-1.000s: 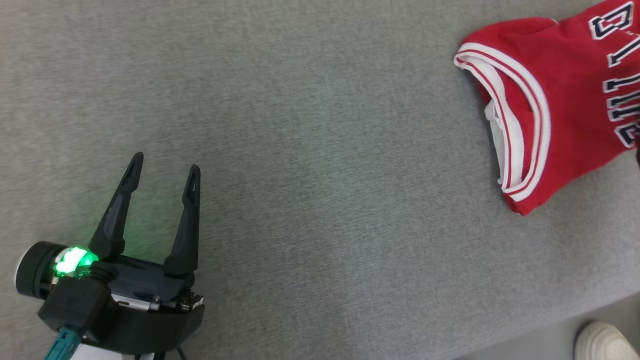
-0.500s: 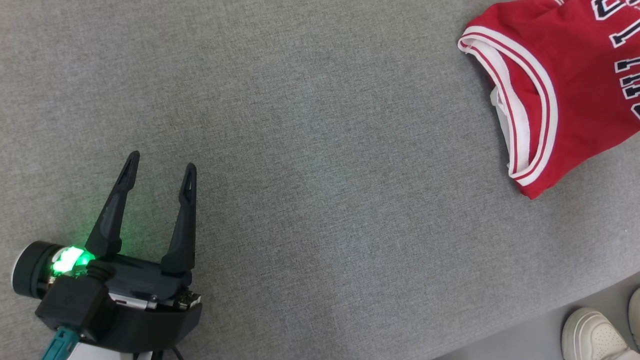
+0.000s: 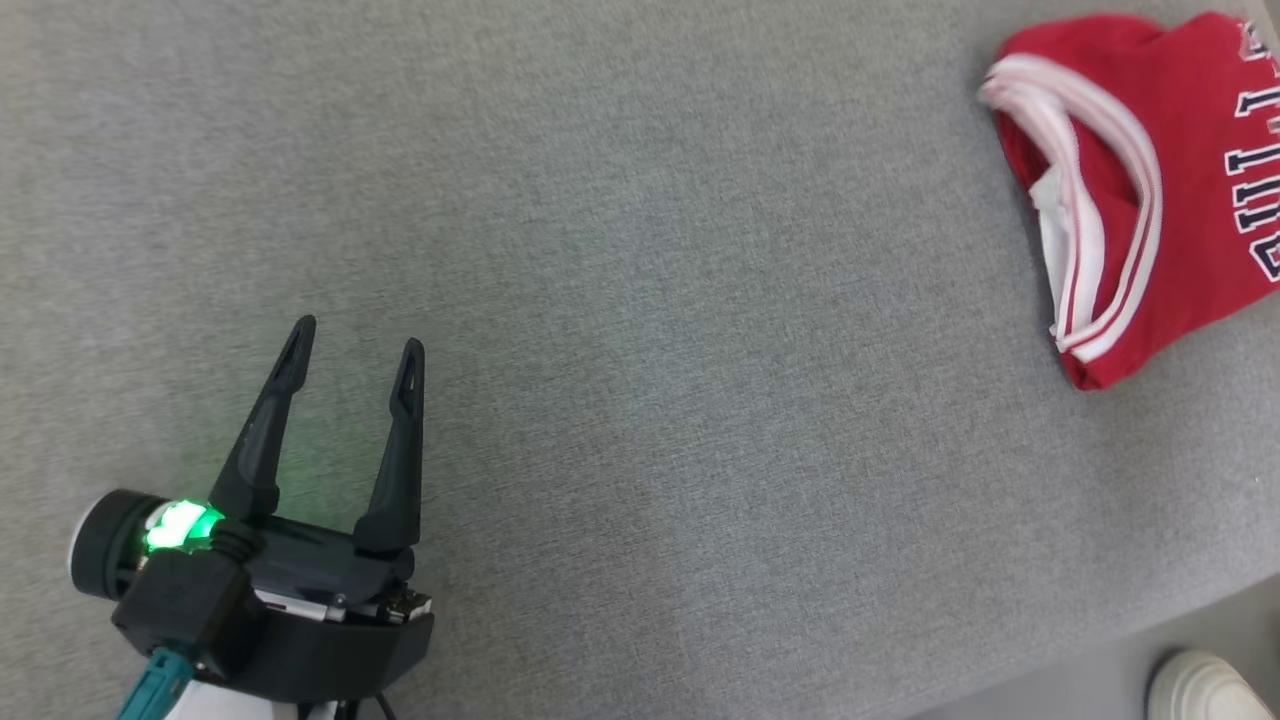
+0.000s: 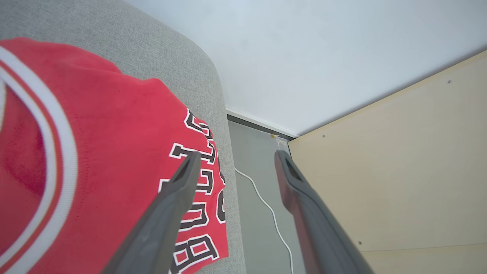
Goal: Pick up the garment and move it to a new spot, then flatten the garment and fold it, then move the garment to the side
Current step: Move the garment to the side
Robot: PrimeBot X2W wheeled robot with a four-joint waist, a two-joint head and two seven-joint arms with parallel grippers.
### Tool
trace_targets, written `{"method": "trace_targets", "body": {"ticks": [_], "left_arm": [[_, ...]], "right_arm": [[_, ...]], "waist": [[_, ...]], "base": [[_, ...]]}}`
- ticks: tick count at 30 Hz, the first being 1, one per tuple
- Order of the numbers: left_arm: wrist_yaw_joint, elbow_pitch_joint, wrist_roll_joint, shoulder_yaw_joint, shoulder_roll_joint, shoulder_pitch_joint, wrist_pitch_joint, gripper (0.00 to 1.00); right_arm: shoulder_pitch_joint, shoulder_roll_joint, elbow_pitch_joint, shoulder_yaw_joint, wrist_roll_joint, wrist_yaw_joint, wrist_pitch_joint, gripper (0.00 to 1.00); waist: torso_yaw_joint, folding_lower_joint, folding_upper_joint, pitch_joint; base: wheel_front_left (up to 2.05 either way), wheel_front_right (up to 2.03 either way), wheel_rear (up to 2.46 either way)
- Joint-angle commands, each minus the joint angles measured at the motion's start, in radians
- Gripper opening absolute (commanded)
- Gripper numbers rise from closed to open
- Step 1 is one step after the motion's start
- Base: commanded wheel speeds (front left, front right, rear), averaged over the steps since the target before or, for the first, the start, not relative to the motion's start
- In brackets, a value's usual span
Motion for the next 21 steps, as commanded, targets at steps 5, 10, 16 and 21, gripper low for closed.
{"method": "trace_targets", "body": {"ticks": [5,10,16,21], "left_arm": [[0.002,0.018,-0.013,0.009,-0.032,0.037,-0.003,1.00],[0.001,0.047,-0.019,0.032,-0.067,0.091,-0.003,1.00],[0.001,0.102,-0.016,0.065,-0.101,0.183,-0.003,1.00],[0.001,0.151,-0.003,0.101,-0.114,0.250,-0.003,1.00]], "right_arm": [[0.077,0.044,-0.035,0.002,0.021,-0.003,-0.032,1.00],[0.190,0.108,-0.120,0.010,0.063,-0.003,-0.088,1.00],[0.382,0.209,-0.225,-0.008,0.138,-0.003,-0.200,1.00],[0.552,0.310,-0.289,-0.024,0.184,-0.003,-0.289,1.00]], "waist": [[0.064,0.0001,0.0000,-0.094],[0.126,0.0001,0.0000,-0.198],[0.211,0.0001,0.0000,-0.322],[0.285,0.0001,0.0000,-0.402]], "base": [[0.00,0.00,0.00],[0.00,0.00,0.00],[0.00,0.00,0.00],[0.00,0.00,0.00]]}}
